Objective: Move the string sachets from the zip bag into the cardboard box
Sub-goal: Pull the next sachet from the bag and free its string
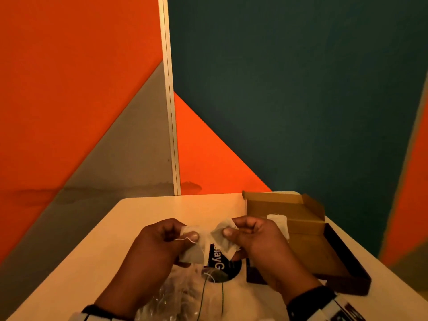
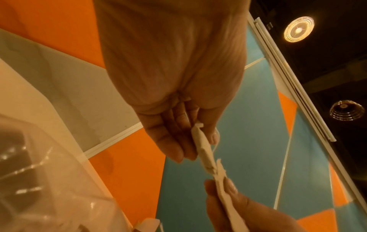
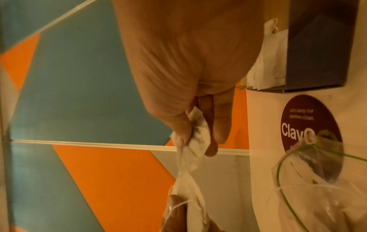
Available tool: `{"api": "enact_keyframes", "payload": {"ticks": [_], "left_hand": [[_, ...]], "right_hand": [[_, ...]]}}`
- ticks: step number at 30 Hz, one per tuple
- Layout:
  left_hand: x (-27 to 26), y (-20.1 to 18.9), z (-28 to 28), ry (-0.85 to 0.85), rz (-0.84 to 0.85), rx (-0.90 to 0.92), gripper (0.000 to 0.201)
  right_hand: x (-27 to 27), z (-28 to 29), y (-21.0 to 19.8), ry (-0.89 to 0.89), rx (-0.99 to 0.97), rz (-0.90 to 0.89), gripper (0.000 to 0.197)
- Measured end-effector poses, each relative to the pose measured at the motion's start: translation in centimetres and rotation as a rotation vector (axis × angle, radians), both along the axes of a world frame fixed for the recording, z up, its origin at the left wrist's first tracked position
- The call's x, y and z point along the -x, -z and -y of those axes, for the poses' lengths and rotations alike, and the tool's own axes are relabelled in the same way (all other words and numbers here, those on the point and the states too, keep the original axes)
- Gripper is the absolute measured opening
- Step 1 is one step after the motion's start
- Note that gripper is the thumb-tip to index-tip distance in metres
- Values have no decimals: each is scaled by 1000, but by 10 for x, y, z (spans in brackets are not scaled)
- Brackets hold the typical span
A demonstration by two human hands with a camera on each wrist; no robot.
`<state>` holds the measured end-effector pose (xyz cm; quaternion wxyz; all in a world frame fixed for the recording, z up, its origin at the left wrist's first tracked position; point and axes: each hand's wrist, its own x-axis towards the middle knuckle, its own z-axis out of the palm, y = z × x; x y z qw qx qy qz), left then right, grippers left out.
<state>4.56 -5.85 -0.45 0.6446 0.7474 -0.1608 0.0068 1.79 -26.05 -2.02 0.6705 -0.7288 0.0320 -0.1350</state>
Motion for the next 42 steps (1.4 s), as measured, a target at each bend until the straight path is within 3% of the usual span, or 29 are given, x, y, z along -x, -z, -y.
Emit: {"api": "enact_keyframes", "payload": {"ticks": [5,10,16,21,24,28,32,42], "left_hand": [[-8,-1,-9,-47,-53,-6,5],[-18,2,-19,-47,-95,-48,12],[-33,5,-40,-276,56,-35,21],[-12,-5,-24,-76,101,-81,26],[-4,-4,-8,62,55,-144,25],[3,-1,6,182,-48,-187,23],[2,-2,8,223,-6,-234,30],[-1,-8,2,27,-23,-233,39]], "right_hand": [[-4,6,4,49,46,-14,22],[-1,10,2,89,53,-4,22],[-1,10,-1,51,63,-79,40],[3,2,6,-15,305,-38,38],[6,-7,5,-71,345,-9,33],[8,-17,2,-98,309,5,28],[7,-20,2,-79,256,21,25],[4,-10,-3,55,12,-34,26]]}}
